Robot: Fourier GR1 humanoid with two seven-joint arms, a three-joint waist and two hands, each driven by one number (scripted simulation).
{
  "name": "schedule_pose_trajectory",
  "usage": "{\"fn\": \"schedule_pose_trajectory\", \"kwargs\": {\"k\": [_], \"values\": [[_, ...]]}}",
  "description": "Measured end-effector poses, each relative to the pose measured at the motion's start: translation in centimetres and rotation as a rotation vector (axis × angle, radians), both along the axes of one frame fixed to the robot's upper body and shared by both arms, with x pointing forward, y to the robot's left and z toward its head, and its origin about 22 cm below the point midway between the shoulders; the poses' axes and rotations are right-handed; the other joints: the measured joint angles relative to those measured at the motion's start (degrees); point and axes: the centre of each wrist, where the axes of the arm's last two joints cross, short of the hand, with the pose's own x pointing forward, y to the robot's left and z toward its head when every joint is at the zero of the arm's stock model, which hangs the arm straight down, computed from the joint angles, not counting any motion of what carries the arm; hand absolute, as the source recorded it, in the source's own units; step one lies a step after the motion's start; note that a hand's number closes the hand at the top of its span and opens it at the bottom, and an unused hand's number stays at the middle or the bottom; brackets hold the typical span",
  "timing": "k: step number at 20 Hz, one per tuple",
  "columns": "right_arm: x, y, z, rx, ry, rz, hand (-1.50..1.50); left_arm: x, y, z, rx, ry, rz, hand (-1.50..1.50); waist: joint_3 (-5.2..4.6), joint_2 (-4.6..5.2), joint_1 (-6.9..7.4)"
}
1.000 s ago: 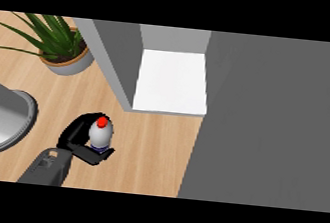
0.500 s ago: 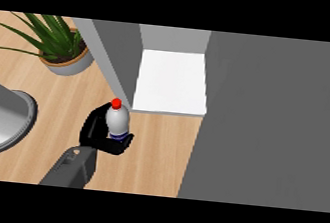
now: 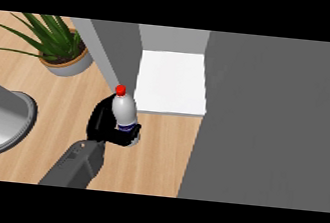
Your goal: Pick up the bottled water, place it into the cabinet and close the cabinet
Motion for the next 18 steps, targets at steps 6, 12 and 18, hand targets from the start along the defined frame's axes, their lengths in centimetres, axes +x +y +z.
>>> {"fn": "schedule_pose_trajectory", "kwargs": {"k": [6, 12, 18], "values": [[0.5, -1.6, -0.3, 0.006, -0.003, -0.010, -1.50, -0.3, -0.4, 0.4, 0.002, 0.036, 0.051, 1.50, 0.07, -0.02, -0.36], [1.1, -2.5, -0.7, 0.041, 0.000, 0.023, -1.50, -0.5, -0.4, 0.8, 0.033, 0.058, 0.108, 1.50, 0.13, 0.01, -1.01], [1.2, -3.3, -0.8, 0.077, 0.000, 0.055, -1.50, -0.8, -0.4, 1.0, 0.070, 0.080, 0.186, 1.50, 0.25, -0.11, -1.99]]}}
